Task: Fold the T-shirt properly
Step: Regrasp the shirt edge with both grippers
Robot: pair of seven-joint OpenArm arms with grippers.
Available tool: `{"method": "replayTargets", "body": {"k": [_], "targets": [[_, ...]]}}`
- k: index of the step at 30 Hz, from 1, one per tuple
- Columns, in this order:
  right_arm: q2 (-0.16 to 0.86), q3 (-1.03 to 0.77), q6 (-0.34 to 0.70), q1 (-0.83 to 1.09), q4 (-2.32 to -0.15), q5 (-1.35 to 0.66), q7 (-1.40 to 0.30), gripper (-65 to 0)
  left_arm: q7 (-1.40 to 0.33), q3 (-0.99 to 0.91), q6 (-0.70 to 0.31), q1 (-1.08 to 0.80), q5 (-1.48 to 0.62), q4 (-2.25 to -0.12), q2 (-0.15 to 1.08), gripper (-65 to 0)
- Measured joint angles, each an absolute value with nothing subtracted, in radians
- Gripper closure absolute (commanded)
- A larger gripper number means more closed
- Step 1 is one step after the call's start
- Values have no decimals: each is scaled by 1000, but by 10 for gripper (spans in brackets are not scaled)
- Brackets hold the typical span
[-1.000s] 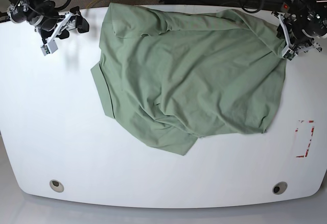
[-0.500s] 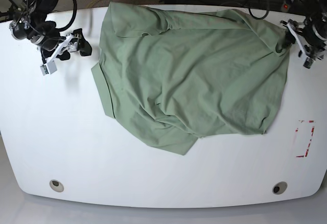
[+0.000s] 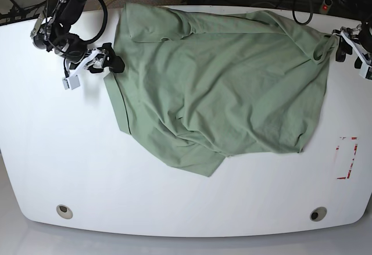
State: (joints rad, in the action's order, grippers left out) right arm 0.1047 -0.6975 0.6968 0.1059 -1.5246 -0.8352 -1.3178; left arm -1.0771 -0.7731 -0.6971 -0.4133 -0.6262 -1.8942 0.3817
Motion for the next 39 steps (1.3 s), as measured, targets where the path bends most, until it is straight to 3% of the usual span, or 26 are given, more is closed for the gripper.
{"method": "replayTargets", "body": {"k": [3,6,14,22,27,36,39], "targets": [[73,-683,705,108,-1526,-809,-1288,-544,-1111,-793,-697,-380,-685,-1893,344,-333],[57,-662,707,100,-1530,-776,-1280,-493,-1188,-827,-697,-302,-696,-1891,305,-333],[20,-660,703,105,-1523,-739,-1234,-243,-1312,-889,-697,-125,-605,-1749,237,-333],[59,-665,696,107,-1521,-706,-1246,-19,-1317,-871,-697,-101,-542,-1650,204,-333],[75,-661,696,106,-1521,-711,-1251,-6,-1292,-757,-700,-160,-629,-1716,211,-333],[91,-661,696,112,-1522,-711,-1234,-6,-1234,-795,-698,-164,-547,-1670,189,-335],[99,-661,696,115,-1522,-710,-1234,-6,-1234,-845,-697,-163,-529,-1635,193,-399]]}}
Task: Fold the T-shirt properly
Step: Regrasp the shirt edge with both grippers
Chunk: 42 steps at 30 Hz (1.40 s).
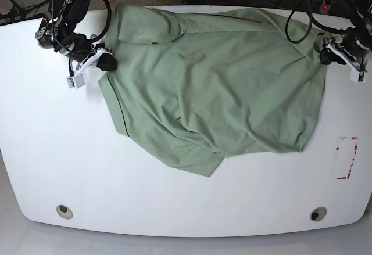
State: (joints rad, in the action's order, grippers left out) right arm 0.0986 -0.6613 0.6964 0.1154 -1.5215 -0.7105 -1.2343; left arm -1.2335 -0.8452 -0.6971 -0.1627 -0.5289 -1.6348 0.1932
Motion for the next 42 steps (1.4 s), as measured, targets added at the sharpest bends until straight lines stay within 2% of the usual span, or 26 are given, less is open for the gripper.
{"method": "replayTargets", "body": {"k": [3,4,12,18,22,25,28,31,33,34,42], "targets": [[102,-661,696,117,-1522,-710,-1234,-6,-1241,-845,-697,-147,-512,-1584,224,-488],[100,-661,696,117,-1522,-710,-1234,-6,-1237,-848,-697,-138,-516,-1564,229,-493],[98,-660,696,117,-1522,-710,-1234,-6,-1240,-842,-697,-141,-545,-1504,225,-493],[97,-660,696,117,-1522,-710,-1234,-6,-1209,-783,-698,-130,-725,-1427,226,-493],[97,-660,696,117,-1522,-710,-1234,-6,-1199,-783,-706,-127,-771,-1376,235,-485],[97,-660,696,117,-1522,-710,-1234,-6,-1245,-791,-708,-125,-782,-1369,239,-406],[97,-660,696,118,-1522,-710,-1234,-6,-1283,-788,-704,-132,-750,-1392,237,-274],[97,-660,696,119,-1522,-710,-1234,-6,-1293,-785,-704,-156,-744,-1410,233,-101],[97,-660,696,121,-1522,-710,-1234,-6,-1298,-785,-703,-161,-736,-1411,234,-21],[97,-660,696,125,-1522,-710,-1234,-6,-1298,-785,-703,-160,-728,-1409,236,0],[94,-659,696,131,-1522,-710,-1234,-5,-1289,-751,-701,-140,-610,-1436,235,-6]]}}
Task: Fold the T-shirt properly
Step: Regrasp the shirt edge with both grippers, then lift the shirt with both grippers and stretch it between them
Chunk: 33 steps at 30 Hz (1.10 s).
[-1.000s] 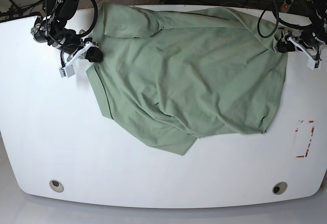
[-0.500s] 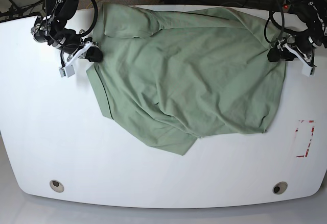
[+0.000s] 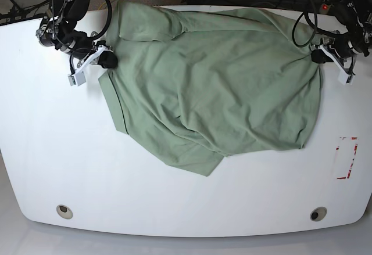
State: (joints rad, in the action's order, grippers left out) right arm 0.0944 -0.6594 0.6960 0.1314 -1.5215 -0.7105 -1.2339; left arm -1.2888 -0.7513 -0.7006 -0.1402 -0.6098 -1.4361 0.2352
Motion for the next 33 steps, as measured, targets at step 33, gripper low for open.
{"method": "replayTargets", "body": {"k": [33], "targets": [[390,-500,702,-433,-1576,-731,-1230,0,-1343,-507,-697,420,-330,-1937,178,-3]]}}
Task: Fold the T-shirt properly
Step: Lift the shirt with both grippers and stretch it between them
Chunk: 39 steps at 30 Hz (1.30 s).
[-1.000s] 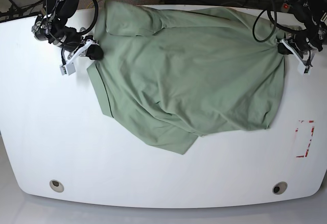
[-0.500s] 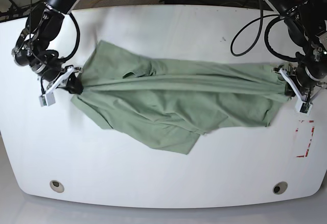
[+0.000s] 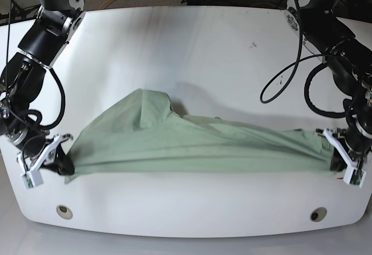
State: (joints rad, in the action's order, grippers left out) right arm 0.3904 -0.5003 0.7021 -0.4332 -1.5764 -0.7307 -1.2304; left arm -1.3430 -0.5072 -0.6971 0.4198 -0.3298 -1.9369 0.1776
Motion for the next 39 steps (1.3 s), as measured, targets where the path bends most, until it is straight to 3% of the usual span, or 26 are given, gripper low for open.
{"method": "replayTargets", "body": {"k": [15,21,25,39], "targets": [[499,-278,699,-952,-1263,-727,-1231,0,-1341,-467,-698,841,-306,-1916,231,-4],[524,-214,700,-1034,-1247,-737,-1219,0,-1323,-464,-698,875,-316,-1853,261,-4],[519,-211,700,-978,-1250,-739,-1235,0,-1338,-464,-697,802,-312,-1811,266,-4],[476,-409,698,-404,-1402,-813,-1271,0,-1338,-467,-697,294,-310,-1769,274,-4]]}}
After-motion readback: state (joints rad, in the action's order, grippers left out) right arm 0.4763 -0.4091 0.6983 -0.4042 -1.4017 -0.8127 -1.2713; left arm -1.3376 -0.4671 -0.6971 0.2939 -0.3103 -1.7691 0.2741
